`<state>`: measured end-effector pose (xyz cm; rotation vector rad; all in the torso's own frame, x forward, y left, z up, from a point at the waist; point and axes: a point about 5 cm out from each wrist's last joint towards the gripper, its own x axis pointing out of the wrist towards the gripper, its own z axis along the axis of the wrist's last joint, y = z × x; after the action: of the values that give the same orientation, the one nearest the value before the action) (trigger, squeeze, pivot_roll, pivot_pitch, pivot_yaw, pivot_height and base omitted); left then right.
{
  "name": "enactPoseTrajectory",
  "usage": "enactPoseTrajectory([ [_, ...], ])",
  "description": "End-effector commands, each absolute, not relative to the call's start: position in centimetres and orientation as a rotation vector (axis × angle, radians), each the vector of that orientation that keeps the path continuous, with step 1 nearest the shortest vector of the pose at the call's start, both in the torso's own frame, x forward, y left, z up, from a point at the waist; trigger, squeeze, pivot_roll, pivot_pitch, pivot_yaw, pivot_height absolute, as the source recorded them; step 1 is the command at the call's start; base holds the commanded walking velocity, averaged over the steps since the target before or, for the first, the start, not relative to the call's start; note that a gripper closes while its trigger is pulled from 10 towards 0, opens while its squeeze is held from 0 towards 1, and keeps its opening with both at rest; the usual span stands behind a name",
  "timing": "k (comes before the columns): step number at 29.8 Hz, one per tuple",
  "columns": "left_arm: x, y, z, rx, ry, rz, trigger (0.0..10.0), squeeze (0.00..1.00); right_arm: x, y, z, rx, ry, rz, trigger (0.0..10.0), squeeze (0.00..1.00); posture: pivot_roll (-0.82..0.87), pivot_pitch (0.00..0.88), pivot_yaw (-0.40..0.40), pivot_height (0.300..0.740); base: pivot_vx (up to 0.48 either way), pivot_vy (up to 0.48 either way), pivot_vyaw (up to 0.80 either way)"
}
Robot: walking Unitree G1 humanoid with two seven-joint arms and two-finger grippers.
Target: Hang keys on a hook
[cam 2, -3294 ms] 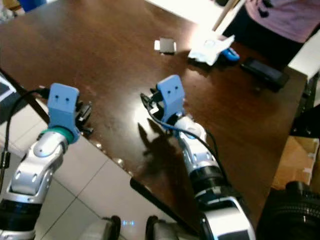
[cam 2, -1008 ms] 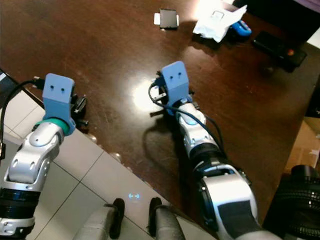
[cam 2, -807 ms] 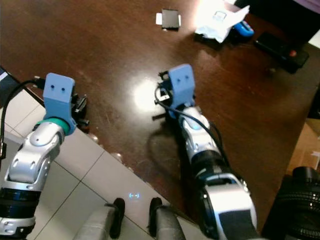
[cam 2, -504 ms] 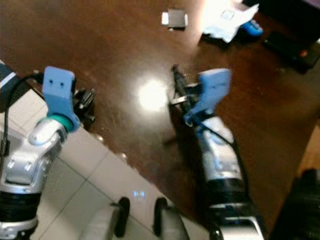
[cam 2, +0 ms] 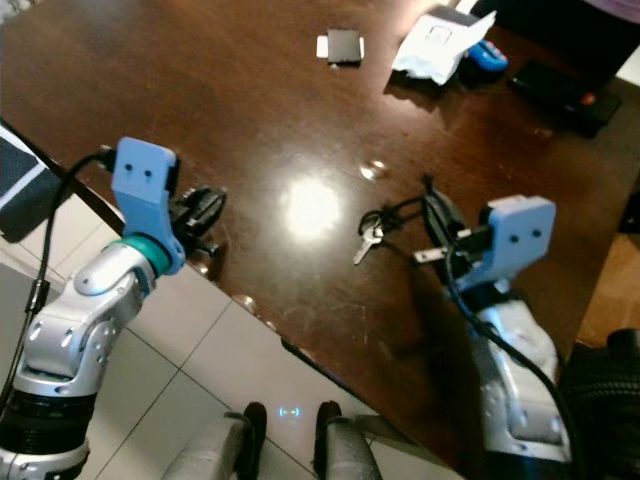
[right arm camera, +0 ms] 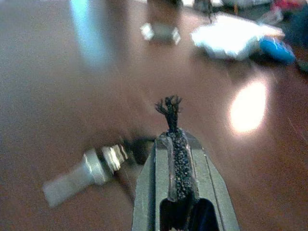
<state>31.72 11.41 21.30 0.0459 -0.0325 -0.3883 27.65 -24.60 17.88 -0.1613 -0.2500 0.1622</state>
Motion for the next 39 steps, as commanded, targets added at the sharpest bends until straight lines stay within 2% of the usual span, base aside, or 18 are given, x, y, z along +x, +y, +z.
enactPoseTrajectory([
  [1, 31.6, 11.3, 20.0, 0.049, 0.022, -0.414, 10.0, 0.00, 27.2, -26.4, 16.1, -0.202, -0.177, 0.078, 10.0, 0.00, -0.05, 0.158, 0.127, 0.740, 0.000, 0.000, 0.00],
  [3, 31.6, 11.3, 19.8, 0.050, 0.032, -0.419, 10.0, 0.00, 27.1, -27.0, 15.7, -0.212, -0.149, 0.039, 10.0, 0.00, -0.05, 0.158, 0.127, 0.740, 0.000, 0.000, 0.00],
  [9, 31.5, 11.0, 19.5, 0.050, 0.040, -0.423, 10.0, 0.00, 27.5, -26.5, 14.4, -0.220, -0.089, 0.048, 10.0, 0.00, -0.04, 0.151, 0.118, 0.740, 0.000, 0.000, 0.00],
  [11, 31.4, 10.9, 19.4, 0.054, 0.043, -0.420, 10.0, 0.00, 27.8, -25.5, 13.3, -0.226, -0.048, 0.088, 10.0, 0.00, -0.03, 0.152, 0.116, 0.740, 0.000, 0.000, 0.00],
  [12, 31.2, 11.1, 19.2, 0.060, 0.051, -0.402, 10.0, 0.00, 28.7, -22.9, 11.1, -0.233, 0.027, 0.168, 10.0, 0.00, 0.00, 0.158, 0.113, 0.740, 0.000, 0.000, 0.00],
  [14, 31.2, 11.1, 19.2, 0.060, 0.051, -0.402, 10.0, 0.00, 28.7, -22.9, 11.1, -0.233, 0.027, 0.168, 10.0, 0.00, 0.00, 0.158, 0.113, 0.740, 0.000, 0.000, 0.00],
  [15, 31.1, 11.2, 19.1, 0.062, 0.055, -0.393, 10.0, 0.00, 29.1, -21.7, 10.6, -0.241, 0.044, 0.207, 10.0, 0.00, 0.00, 0.165, 0.112, 0.740, 0.000, 0.000, 0.00],
  [16, 31.1, 11.2, 19.1, 0.062, 0.055, -0.393, 10.0, 0.00, 29.1, -21.7, 10.6, -0.241, 0.044, 0.207, 10.0, 0.00, 0.00, 0.165, 0.112, 0.740, 0.000, 0.000, 0.00],
  [18, 30.9, 11.6, 18.8, 0.063, 0.068, -0.372, 10.0, 0.00, 30.1, -18.8, 10.4, -0.266, 0.048, 0.333, 10.0, 0.00, 0.02, 0.174, 0.105, 0.740, 0.000, 0.000, 0.00],
  [23, 30.8, 11.7, 18.7, 0.061, 0.073, -0.360, 10.0, 0.00, 30.5, -17.7, 10.5, -0.272, 0.046, 0.381, 10.0, 0.00, 0.03, 0.183, 0.104, 0.740, 0.000, 0.000, 0.00],
  [27, 30.5, 12.1, 18.5, 0.058, 0.081, -0.336, 10.0, 0.00, 30.9, -15.2, 10.0, -0.283, 0.055, 0.486, 10.0, 0.00, 0.05, 0.202, 0.092, 0.740, 0.000, 0.000, 0.00],
  [34, 30.3, 12.3, 18.5, 0.059, 0.083, -0.318, 10.0, 0.00, 30.0, -14.9, 9.4, -0.254, 0.063, 0.509, 10.0, 0.00, 0.06, 0.210, 0.086, 0.740, 0.000, 0.000, 0.00],
  [37, 30.2, 12.5, 18.4, 0.060, 0.085, -0.311, 10.0, 0.00, 29.4, -16.2, 10.2, -0.188, 0.022, 0.452, 10.0, 0.00, 0.07, 0.220, 0.077, 0.740, 0.000, 0.000, 0.00],
  [39, 30.1, 12.6, 18.4, 0.062, 0.087, -0.306, 10.0, 0.00, 28.9, -18.5, 11.4, -0.155, -0.014, 0.351, 10.0, 0.00, 0.05, 0.221, 0.078, 0.740, 0.000, 0.000, 0.00],
])
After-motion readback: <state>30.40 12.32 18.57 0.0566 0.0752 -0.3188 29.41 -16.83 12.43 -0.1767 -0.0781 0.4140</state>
